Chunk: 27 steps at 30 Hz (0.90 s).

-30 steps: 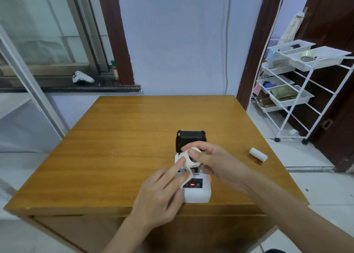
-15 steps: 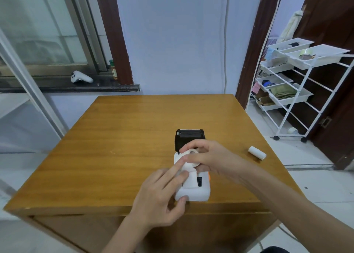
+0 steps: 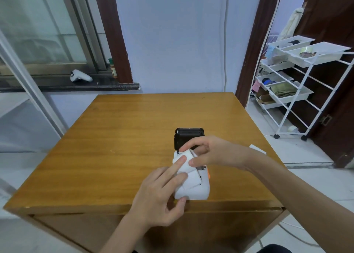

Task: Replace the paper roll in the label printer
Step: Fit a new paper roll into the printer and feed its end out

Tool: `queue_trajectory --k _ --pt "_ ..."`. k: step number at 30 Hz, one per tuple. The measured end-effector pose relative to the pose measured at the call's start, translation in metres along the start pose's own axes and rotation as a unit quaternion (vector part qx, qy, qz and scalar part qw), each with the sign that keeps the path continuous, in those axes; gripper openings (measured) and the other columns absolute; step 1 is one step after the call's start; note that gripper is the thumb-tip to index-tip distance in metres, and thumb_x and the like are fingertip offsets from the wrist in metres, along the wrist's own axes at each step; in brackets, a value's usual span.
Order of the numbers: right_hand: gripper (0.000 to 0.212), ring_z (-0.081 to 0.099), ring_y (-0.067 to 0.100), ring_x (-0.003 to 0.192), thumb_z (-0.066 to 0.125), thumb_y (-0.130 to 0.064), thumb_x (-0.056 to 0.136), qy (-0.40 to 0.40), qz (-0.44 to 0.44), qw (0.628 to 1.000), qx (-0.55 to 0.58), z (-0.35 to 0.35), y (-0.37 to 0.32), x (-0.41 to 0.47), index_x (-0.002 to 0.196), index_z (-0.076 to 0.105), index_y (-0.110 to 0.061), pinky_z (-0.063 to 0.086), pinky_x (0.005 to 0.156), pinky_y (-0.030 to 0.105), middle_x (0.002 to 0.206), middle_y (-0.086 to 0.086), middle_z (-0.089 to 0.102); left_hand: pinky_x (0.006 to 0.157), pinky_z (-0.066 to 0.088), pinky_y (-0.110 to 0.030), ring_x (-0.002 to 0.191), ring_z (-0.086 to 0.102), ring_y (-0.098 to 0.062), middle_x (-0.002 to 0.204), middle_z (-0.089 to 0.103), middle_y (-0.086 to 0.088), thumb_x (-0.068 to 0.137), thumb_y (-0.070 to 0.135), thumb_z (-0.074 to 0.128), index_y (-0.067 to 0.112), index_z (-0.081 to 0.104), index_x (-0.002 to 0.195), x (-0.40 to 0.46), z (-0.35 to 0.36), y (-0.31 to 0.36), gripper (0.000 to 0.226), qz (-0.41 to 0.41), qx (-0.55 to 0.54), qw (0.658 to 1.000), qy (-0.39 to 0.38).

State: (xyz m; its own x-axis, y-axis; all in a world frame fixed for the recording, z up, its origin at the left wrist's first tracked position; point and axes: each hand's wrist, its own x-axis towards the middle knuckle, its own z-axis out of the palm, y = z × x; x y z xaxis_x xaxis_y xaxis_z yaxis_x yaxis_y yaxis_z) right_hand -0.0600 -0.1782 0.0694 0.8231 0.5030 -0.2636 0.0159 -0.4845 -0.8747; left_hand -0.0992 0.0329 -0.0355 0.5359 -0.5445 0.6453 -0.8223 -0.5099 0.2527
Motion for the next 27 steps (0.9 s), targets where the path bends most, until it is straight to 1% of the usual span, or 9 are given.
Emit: queue_trajectory --k 3,5,8,10,12,15,21,25,27 --pt "0.031 0.071 0.019 0.09 0.069 -0.023 0.087 0.011 -0.003 0.999 -0.035 0.0 0.0 0.001 0.117 0.064 -0.027 0.056 0.082 0.034 0.101 0.009 0.075 0.074 0.044 -0.032 0.091 0.054 -0.018 0.155 0.034 0.003 0.079 0.032 0.06 0.017 0.055 0.115 0.0 0.0 0.0 0.039 0.0 -0.001 1.0 -0.006" --pt "0.033 0.071 0.014 0.088 0.07 -0.021 0.086 0.011 -0.012 0.999 -0.046 0.001 -0.002 -0.001 0.119 0.064 -0.023 0.057 0.079 0.029 0.104 0.004 0.074 0.075 0.045 -0.033 0.092 0.054 -0.018 0.154 0.035 0.001 0.079 0.032 0.061 0.017 0.057 0.116 0.001 -0.001 0.0 0.04 0.0 0.003 1.0 -0.012" --pt "0.033 0.064 -0.008 0.065 0.069 -0.017 0.088 0.011 -0.022 0.997 -0.072 0.0 -0.006 -0.006 0.121 0.064 -0.015 0.047 0.057 0.009 0.074 -0.027 0.069 0.077 0.045 -0.032 0.092 0.054 -0.019 0.154 0.037 -0.001 0.078 0.032 0.061 0.017 0.059 0.119 0.001 -0.001 0.0 0.043 -0.005 0.006 1.0 -0.023" --pt "0.031 0.057 -0.011 0.051 0.066 -0.013 0.09 0.018 -0.02 0.996 -0.09 -0.002 -0.005 -0.007 0.12 0.063 -0.013 0.039 0.048 0.005 0.057 -0.036 0.061 0.078 0.044 -0.031 0.093 0.054 -0.018 0.153 0.038 -0.001 0.078 0.033 0.061 0.017 0.06 0.12 0.0 -0.001 0.001 0.044 -0.005 0.011 0.999 -0.033" --pt "0.034 0.059 -0.009 0.056 0.068 -0.018 0.088 0.028 -0.018 0.992 -0.12 0.0 -0.008 -0.007 0.121 0.064 -0.019 0.043 0.054 0.009 0.073 -0.03 0.067 0.079 0.044 -0.031 0.094 0.054 -0.019 0.153 0.038 -0.002 0.078 0.033 0.061 0.017 0.061 0.121 0.0 -0.001 0.001 0.046 -0.006 0.016 0.999 -0.04" --pt "0.041 0.066 0.005 0.081 0.071 -0.03 0.084 0.054 -0.027 0.979 -0.193 0.0 -0.008 -0.004 0.123 0.062 -0.036 0.054 0.075 0.028 0.106 -0.003 0.069 0.08 0.044 -0.031 0.095 0.054 -0.02 0.153 0.039 -0.003 0.077 0.032 0.062 0.016 0.063 0.122 0.001 -0.001 0.001 0.048 -0.009 0.018 0.999 -0.045" --pt "0.032 0.065 0.021 0.086 0.067 -0.028 0.085 0.043 -0.053 0.962 -0.263 0.0 -0.009 -0.002 0.117 0.067 -0.029 0.056 0.078 0.044 0.096 0.004 0.071 0.079 0.046 -0.032 0.099 0.053 -0.018 0.154 0.036 -0.003 0.077 0.033 0.063 0.017 0.061 0.125 0.0 -0.001 0.001 0.05 -0.014 0.016 0.998 -0.065" --pt "0.029 0.071 0.025 0.088 0.07 -0.02 0.083 0.072 -0.038 0.988 -0.128 -0.003 0.011 0.002 0.112 0.069 -0.02 0.057 0.083 0.046 0.097 0.011 0.075 0.083 0.042 -0.025 0.101 0.053 -0.014 0.153 0.035 -0.007 0.081 0.036 0.059 0.02 0.054 0.132 -0.001 -0.002 0.0 0.054 -0.043 -0.005 0.998 -0.038" --pt "0.029 0.07 0.028 0.095 0.071 -0.013 0.084 0.096 -0.019 0.995 -0.027 -0.005 0.025 0.002 0.113 0.069 -0.015 0.057 0.088 0.043 0.103 0.016 0.074 0.093 0.037 -0.021 0.115 0.05 -0.01 0.15 0.039 -0.001 0.085 0.038 0.054 0.019 0.053 0.129 0.0 -0.002 -0.003 0.048 -0.094 -0.042 0.995 0.003"
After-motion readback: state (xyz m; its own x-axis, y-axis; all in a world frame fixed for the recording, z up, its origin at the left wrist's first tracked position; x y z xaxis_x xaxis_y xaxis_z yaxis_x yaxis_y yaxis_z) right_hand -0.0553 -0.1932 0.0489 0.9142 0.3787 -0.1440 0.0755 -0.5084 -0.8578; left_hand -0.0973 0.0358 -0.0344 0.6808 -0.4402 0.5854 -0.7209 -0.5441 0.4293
